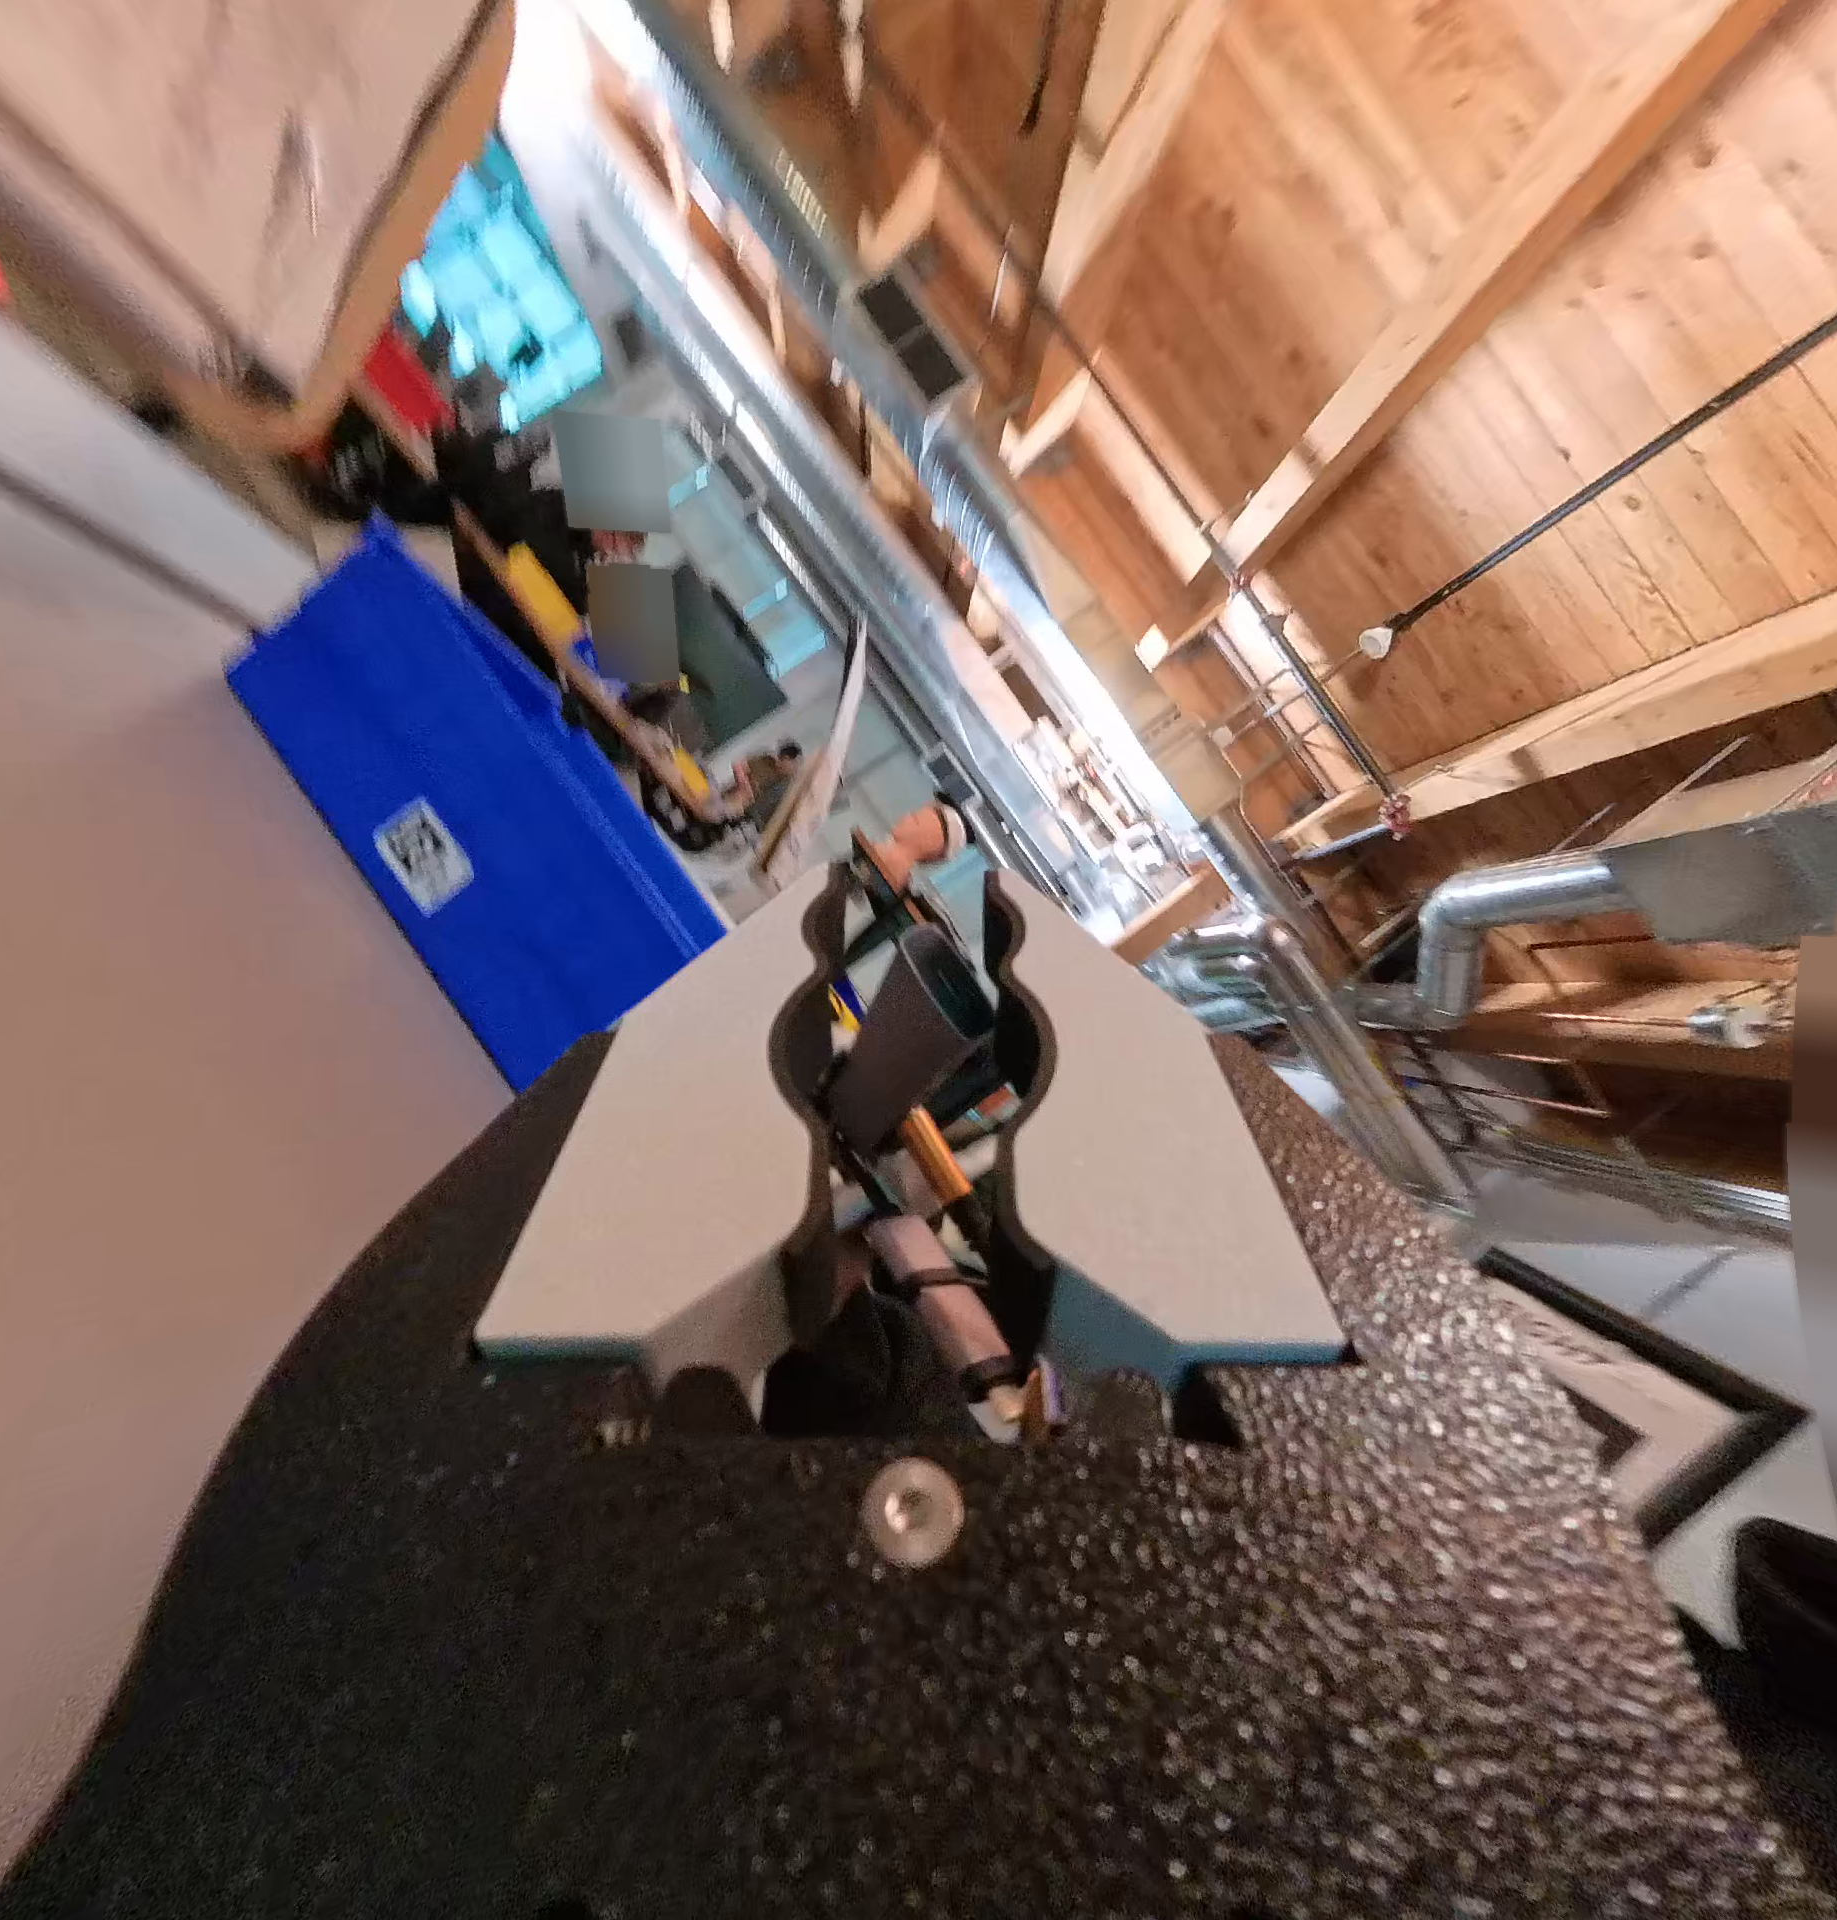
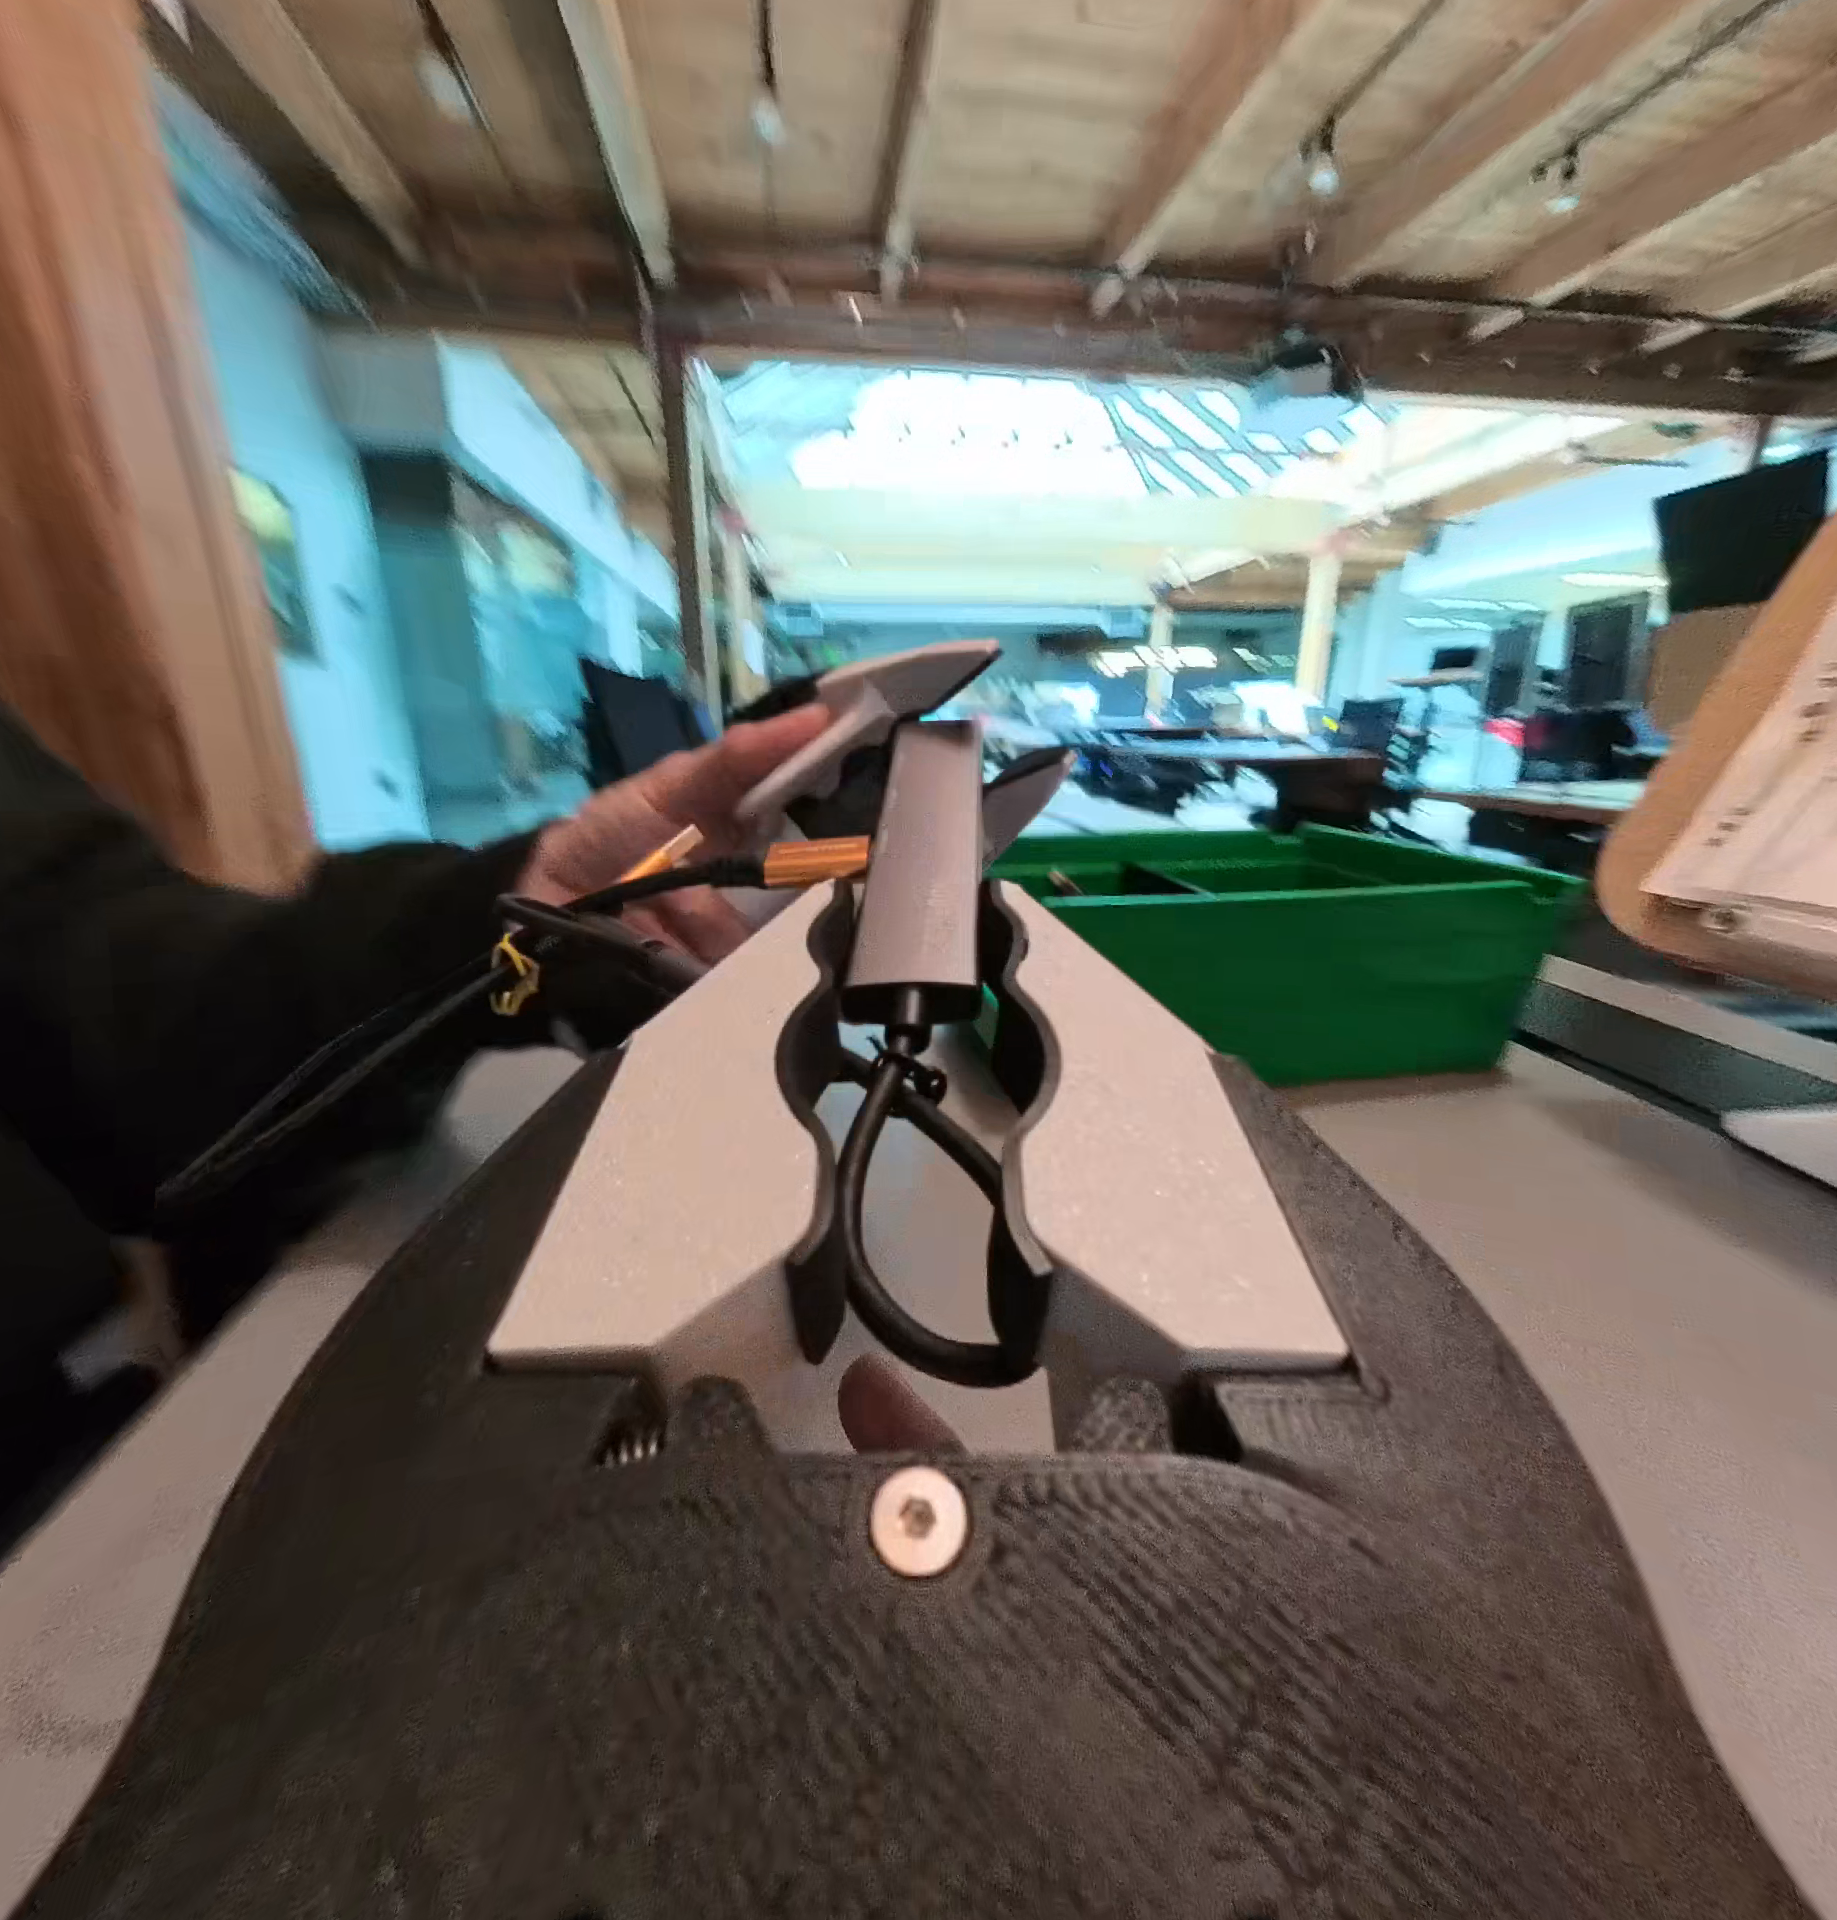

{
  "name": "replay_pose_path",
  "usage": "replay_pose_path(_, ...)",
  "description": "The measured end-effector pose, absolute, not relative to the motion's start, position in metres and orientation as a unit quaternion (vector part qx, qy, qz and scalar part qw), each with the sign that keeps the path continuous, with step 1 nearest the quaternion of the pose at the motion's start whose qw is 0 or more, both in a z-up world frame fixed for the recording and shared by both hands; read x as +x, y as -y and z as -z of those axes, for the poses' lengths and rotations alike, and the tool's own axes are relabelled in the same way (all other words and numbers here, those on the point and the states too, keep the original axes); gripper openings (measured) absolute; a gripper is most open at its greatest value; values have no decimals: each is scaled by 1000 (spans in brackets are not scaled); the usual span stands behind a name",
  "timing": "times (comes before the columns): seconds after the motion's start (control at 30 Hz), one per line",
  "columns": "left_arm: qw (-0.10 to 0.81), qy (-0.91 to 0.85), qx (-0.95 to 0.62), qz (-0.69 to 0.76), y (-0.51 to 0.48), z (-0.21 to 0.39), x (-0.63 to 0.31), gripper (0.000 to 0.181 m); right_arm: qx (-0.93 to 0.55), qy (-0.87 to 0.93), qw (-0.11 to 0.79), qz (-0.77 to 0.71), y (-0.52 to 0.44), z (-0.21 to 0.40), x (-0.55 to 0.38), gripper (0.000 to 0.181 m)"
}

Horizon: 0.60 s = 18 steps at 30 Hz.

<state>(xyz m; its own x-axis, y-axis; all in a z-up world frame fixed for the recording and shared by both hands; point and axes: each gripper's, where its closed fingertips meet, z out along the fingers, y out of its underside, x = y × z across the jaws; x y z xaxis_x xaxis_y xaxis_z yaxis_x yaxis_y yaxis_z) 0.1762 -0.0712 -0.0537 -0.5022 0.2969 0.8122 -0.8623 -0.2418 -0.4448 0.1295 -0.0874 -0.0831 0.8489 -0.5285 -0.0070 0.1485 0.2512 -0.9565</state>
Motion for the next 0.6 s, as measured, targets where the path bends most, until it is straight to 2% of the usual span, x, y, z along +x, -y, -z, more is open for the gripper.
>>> replay_pose_path(0.2,145,527,260,-796,13,31,209,24,-523,-137,830,136,96,72,114,23)
replay_pose_path(0.43,-168,681,320,-636,-74,61,281,28,-516,-120,843,96,94,74,107,23)
replay_pose_path(0.5,-215,728,325,-564,-98,73,298,28,-507,-118,850,80,96,73,105,23)
replay_pose_path(0.6,-222,805,311,-454,-122,96,319,30,-524,-136,834,109,96,80,113,23)
